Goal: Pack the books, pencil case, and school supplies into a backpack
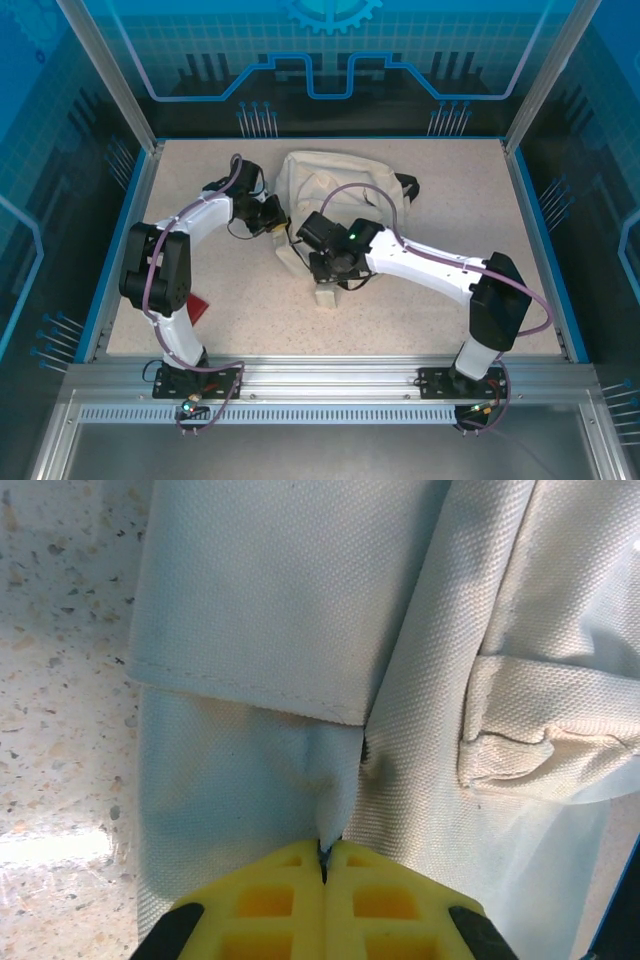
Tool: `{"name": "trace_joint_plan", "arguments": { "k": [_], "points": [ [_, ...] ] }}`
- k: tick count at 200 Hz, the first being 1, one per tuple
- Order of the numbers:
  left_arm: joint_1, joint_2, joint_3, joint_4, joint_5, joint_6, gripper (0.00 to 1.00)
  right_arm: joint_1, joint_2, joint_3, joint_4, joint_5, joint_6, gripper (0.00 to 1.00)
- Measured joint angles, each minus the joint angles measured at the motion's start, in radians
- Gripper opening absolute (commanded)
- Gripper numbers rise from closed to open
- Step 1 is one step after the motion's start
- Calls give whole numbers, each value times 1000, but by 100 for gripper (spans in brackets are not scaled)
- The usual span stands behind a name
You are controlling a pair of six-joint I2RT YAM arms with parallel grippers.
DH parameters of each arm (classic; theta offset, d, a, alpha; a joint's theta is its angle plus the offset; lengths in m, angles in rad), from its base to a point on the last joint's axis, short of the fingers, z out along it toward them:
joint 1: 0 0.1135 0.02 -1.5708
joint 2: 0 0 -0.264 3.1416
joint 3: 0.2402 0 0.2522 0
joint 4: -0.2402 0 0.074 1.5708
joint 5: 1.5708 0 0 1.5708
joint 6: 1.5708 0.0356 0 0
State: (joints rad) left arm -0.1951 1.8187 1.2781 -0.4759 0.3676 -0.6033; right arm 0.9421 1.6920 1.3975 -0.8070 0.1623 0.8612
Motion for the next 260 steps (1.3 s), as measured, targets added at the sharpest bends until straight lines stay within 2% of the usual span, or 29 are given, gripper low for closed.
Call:
{"name": "trace_joint_plan", "arguments": {
  "k": [25,58,106,190,225,260],
  "points": [
    [0,-8,-7,13,30,3,0,-77,7,-15,117,-97,86,53],
    [4,-57,-41,44,68,12,0,-137,93,39,181,-135,217,55],
    [5,-77,-64,71,100,34,0,-145,236,143,206,-158,328,56],
    [5,-77,-69,82,106,35,0,-155,260,159,309,-196,343,42],
    [5,-77,-69,81,106,35,0,-158,229,92,392,-219,299,51],
    [5,-77,-69,81,106,34,0,-158,214,70,448,-250,257,55]
  ]
}}
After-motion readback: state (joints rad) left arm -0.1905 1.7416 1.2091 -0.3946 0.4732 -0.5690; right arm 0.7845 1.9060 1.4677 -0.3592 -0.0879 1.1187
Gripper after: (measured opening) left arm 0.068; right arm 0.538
